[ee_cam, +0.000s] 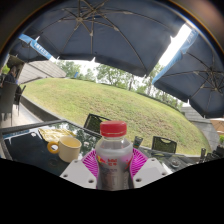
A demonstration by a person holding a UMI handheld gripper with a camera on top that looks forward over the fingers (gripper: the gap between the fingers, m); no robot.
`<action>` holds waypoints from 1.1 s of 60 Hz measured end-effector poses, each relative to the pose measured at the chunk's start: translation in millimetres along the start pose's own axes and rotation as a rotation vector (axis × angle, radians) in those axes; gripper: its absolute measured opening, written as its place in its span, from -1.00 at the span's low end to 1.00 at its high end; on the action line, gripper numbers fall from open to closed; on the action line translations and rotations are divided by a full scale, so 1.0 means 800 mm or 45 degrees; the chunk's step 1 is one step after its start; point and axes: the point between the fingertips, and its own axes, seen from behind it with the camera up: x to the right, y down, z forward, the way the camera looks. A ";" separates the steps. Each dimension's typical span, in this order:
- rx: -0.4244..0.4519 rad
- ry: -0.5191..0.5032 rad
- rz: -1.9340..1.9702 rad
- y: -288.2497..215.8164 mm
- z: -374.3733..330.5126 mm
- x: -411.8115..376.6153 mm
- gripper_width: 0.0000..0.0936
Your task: Pour water
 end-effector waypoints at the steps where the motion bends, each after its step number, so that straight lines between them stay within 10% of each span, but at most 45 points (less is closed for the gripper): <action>1: 0.006 0.012 -0.073 -0.009 0.009 0.003 -0.25; 19: 0.155 0.204 -1.774 -0.118 0.179 -0.054 -0.25; 32: 0.146 0.132 -2.801 -0.034 0.223 -0.119 -0.25; 49: 0.140 0.203 -2.475 -0.058 0.243 -0.073 -0.24; 57: 0.211 0.242 -1.501 -0.143 0.238 -0.014 -0.24; 66: 0.077 0.143 -0.226 -0.101 0.223 0.036 -0.23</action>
